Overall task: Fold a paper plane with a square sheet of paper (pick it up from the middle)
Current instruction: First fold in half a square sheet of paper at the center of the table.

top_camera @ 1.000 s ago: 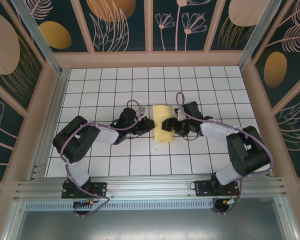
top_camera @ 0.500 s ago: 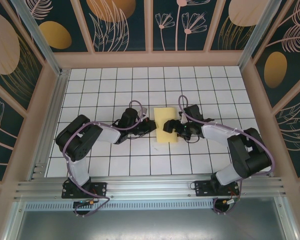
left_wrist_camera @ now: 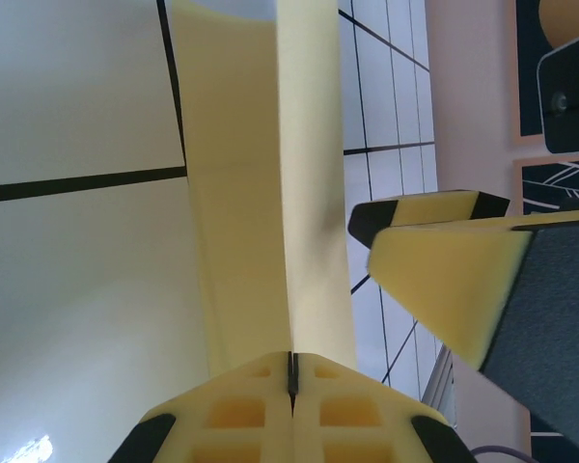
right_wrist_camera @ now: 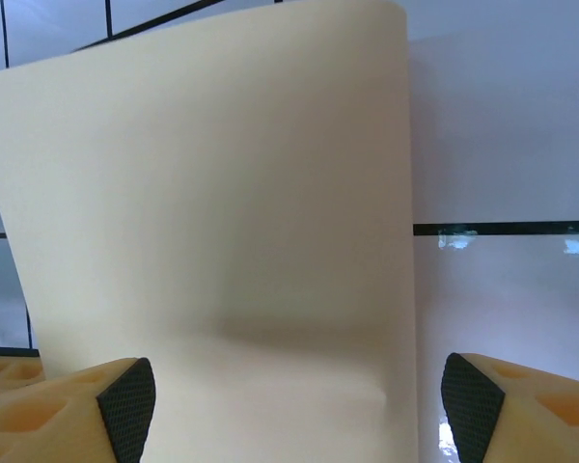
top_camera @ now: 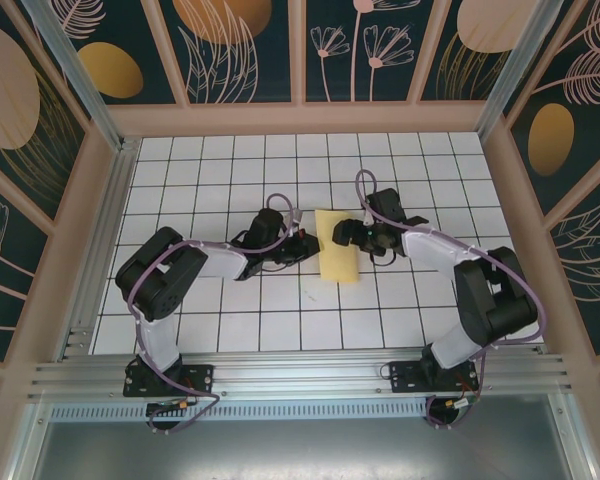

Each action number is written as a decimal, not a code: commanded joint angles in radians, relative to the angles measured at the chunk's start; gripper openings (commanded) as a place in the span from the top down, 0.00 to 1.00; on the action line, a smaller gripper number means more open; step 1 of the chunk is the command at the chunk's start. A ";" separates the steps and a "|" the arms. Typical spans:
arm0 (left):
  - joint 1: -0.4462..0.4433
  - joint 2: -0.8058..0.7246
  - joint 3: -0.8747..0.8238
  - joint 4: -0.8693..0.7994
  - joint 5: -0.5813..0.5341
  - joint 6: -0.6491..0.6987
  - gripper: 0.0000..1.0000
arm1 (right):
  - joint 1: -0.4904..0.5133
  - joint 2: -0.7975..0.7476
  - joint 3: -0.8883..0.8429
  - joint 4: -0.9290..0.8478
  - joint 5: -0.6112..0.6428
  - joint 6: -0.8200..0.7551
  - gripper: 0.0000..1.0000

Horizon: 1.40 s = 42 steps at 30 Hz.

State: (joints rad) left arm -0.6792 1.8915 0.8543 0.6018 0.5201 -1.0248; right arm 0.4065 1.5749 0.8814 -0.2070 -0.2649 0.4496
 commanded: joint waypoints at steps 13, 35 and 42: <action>-0.028 0.033 0.098 -0.004 0.054 -0.006 1.00 | -0.148 -0.011 -0.199 0.328 -0.482 0.050 0.31; -0.027 -0.144 0.143 -0.389 -0.051 0.135 1.00 | -0.224 -0.156 -0.316 0.349 -0.426 0.087 0.26; -0.031 -0.172 0.237 -0.549 -0.119 0.174 1.00 | -0.216 -0.116 -0.315 0.365 -0.378 0.159 0.47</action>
State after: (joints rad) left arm -0.7017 1.7538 1.0492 0.1471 0.4393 -0.8917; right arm 0.1871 1.4410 0.5610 0.1535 -0.6834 0.5850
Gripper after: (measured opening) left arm 0.046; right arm 0.548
